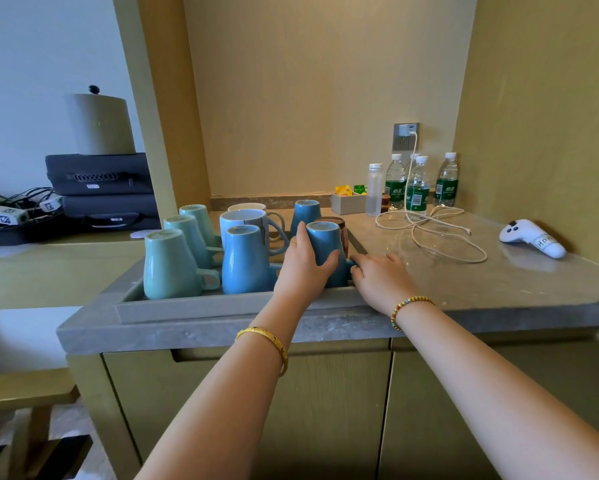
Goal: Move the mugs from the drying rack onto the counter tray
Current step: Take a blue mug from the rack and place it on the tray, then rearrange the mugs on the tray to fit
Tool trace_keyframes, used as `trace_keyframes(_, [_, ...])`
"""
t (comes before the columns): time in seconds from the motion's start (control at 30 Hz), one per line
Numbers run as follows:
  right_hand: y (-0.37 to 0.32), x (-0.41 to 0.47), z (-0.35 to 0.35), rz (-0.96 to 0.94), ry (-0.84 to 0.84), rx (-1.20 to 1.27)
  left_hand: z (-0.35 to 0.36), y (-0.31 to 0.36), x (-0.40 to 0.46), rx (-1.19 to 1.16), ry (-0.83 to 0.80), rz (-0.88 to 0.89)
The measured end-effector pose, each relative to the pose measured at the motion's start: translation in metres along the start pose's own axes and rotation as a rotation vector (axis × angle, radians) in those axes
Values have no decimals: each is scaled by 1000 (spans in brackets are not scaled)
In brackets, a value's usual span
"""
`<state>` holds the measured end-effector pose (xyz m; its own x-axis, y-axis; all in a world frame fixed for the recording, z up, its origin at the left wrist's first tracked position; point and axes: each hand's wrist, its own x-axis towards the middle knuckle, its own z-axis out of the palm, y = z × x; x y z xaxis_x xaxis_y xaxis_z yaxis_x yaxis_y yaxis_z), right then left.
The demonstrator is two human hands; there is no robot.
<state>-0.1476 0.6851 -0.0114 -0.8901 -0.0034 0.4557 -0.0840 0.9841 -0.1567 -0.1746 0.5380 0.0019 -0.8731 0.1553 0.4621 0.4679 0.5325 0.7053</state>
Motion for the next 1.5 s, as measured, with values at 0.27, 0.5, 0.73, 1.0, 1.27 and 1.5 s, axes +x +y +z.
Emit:
trace_keyframes(0.27, [-6, -2, -2, 41, 10, -38, 0, 5, -8, 132, -7, -22])
trace_keyframes(0.5, [-29, -16, -11, -68, 361, -18, -24, 1, -35, 207, 52, 111])
trace_keyframes(0.73, [-115, 6, -33, -277, 557, 161, -123, -14, -30, 328, 301, 221])
trace_keyframes(1.0, [-190, 96, -33, -313, 241, 244, -215, -50, 32, 377, 330, 72])
trace_keyframes(1.27, [-239, 250, -15, -372, -608, -243, -239, -117, 159, 516, -454, -159])
trace_keyframes(1.5, [-259, 316, 16, -387, -997, -352, -242, -155, 208, 491, -836, -203])
